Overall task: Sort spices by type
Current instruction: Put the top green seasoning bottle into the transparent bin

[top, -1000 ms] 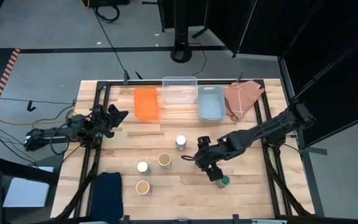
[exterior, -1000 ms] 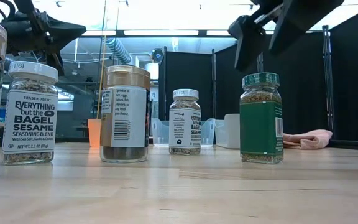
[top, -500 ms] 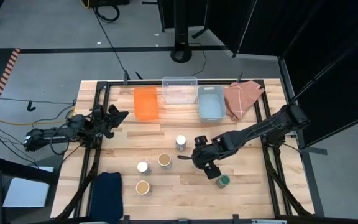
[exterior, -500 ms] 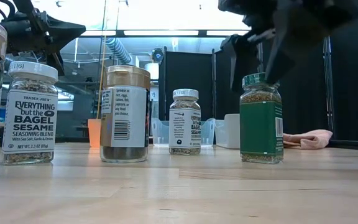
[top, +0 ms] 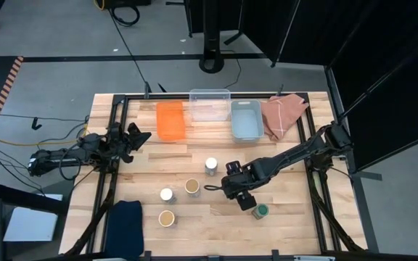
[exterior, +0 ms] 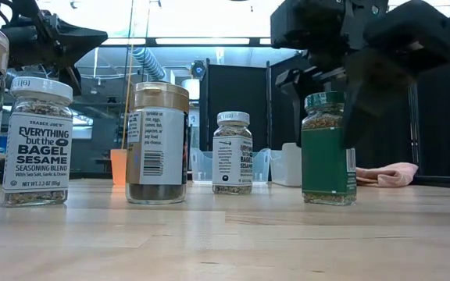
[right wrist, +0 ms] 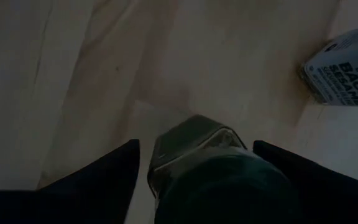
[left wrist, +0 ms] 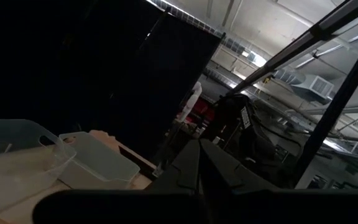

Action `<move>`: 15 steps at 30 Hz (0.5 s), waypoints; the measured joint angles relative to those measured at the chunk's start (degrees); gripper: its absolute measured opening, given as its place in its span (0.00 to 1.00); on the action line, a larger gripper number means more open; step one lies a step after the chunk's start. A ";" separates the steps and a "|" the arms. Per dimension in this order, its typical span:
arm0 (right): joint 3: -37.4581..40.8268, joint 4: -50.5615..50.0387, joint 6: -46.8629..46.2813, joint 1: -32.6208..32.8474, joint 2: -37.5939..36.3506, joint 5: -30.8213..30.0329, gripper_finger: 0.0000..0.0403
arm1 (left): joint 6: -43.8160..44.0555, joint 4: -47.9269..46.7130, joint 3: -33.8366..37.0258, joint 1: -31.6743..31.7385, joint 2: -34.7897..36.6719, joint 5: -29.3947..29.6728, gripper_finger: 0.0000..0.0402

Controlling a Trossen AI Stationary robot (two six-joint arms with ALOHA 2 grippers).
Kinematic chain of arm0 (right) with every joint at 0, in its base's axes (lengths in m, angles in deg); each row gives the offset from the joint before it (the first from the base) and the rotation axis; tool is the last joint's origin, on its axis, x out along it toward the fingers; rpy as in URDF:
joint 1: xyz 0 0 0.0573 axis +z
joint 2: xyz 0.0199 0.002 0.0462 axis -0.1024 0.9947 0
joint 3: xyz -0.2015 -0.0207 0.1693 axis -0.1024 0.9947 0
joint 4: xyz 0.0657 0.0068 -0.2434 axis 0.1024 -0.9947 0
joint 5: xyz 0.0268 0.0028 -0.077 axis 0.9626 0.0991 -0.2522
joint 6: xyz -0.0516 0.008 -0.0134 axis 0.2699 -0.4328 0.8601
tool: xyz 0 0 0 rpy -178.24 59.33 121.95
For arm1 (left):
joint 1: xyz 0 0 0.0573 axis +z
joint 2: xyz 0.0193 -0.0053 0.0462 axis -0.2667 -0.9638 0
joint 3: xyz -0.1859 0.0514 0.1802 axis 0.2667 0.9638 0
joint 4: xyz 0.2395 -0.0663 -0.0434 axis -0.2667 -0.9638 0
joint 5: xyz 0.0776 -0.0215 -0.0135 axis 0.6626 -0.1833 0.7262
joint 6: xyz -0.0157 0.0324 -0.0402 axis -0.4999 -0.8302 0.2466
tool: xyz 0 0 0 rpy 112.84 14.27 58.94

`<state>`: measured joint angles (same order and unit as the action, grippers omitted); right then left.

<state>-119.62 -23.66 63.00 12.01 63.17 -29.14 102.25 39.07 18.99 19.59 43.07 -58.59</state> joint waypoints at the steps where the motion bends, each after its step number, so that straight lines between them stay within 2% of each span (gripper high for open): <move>1: 0.00 -0.21 0.31 0.00 0.00 -0.09 0.75 | 0.00 0.00 -0.01 0.00 0.00 0.00 0.04; 8: -0.10 -0.63 1.81 0.02 -0.20 0.00 0.52 | -0.04 -0.01 -0.01 0.00 0.00 0.04 0.04; 15: -0.11 -0.80 -0.43 -0.01 -0.20 -0.04 0.51 | -0.05 -1.27 -0.01 0.00 0.00 0.17 0.04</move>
<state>-119.73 -24.46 62.57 12.00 62.97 -29.18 102.20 37.79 18.98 19.59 43.07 -58.42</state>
